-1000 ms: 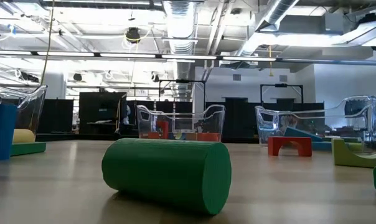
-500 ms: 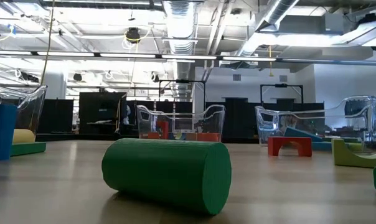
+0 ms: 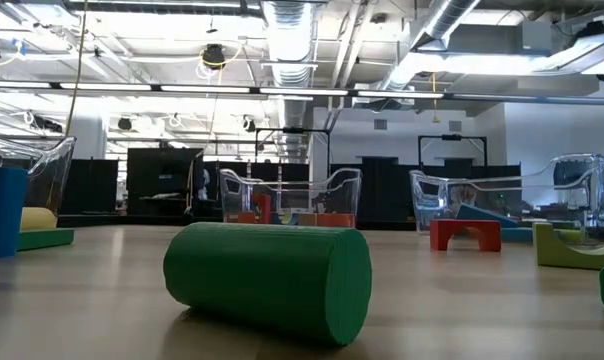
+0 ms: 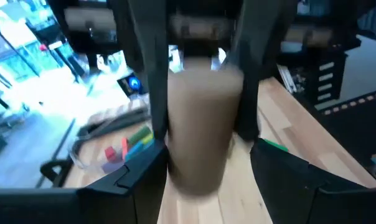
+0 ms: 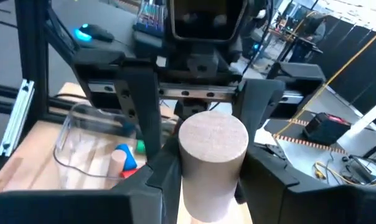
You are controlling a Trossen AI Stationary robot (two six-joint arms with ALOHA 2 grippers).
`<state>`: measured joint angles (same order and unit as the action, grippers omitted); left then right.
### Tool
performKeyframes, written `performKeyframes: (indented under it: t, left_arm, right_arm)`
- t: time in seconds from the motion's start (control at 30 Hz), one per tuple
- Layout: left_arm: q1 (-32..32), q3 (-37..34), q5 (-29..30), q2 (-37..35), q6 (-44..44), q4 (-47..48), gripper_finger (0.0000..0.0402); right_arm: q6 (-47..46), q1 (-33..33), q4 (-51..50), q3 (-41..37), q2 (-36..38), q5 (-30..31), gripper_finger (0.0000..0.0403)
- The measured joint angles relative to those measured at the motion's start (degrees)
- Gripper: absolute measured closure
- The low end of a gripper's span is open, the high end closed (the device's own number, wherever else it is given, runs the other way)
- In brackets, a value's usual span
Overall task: Sort blocks by size
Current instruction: Put the brown cylindrical block into the left transparent bin
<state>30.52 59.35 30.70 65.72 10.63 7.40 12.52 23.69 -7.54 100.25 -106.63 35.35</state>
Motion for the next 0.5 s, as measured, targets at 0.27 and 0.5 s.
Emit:
performKeyframes:
  t: [0.27,0.5]
  left_arm:
    - [-1.3,0.0,-0.4,0.9,1.6,-2.4,0.0198]
    - [-2.3,0.0,-0.4,1.1,1.5,-3.8,0.0249]
  right_arm:
    - [0.7,-0.1,0.2,0.0,-0.1,0.4,0.0243]
    - [1.5,-0.1,1.4,0.0,-0.1,0.6,0.0243]
